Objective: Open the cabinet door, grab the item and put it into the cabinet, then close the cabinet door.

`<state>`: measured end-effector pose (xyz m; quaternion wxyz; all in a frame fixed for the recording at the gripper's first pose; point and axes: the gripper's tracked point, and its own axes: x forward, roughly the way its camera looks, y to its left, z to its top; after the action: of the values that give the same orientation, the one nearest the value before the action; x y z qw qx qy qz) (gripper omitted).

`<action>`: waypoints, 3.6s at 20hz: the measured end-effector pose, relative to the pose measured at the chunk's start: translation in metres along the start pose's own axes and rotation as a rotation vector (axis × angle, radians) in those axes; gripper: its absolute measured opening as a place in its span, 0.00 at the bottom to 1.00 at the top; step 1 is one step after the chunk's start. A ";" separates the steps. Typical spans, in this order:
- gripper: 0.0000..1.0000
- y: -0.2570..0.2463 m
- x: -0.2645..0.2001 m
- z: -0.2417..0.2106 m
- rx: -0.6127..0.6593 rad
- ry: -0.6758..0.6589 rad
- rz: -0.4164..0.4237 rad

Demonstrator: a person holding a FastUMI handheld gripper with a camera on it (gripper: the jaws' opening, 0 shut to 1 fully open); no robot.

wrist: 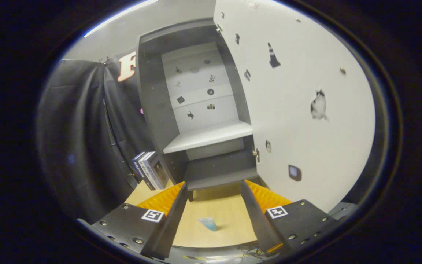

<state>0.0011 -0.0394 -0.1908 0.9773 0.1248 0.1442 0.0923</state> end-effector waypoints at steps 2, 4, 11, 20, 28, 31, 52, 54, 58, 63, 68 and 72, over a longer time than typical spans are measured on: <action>0.87 0.003 0.023 -0.029 -0.007 0.057 0.004; 0.89 0.011 0.043 -0.057 0.000 0.110 0.026; 0.89 0.017 0.099 -0.151 0.028 0.282 0.051; 0.67 0.004 0.123 -0.229 -0.063 0.383 0.029; 0.52 0.009 0.120 -0.178 -0.040 0.324 0.040; 0.52 0.018 0.113 -0.119 -0.048 0.249 0.045; 0.51 0.067 0.266 0.165 -0.114 0.079 -0.012; 0.51 0.063 0.273 0.163 -0.112 0.099 -0.025; 0.51 0.052 0.283 0.161 -0.087 0.138 -0.047; 0.51 0.054 0.286 0.158 -0.065 0.164 -0.029; 0.61 0.057 0.286 0.153 -0.090 0.169 -0.025; 0.86 0.066 0.274 0.155 -0.090 0.155 -0.006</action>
<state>0.2968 0.0491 -0.0999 0.9681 0.0727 0.2155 0.1050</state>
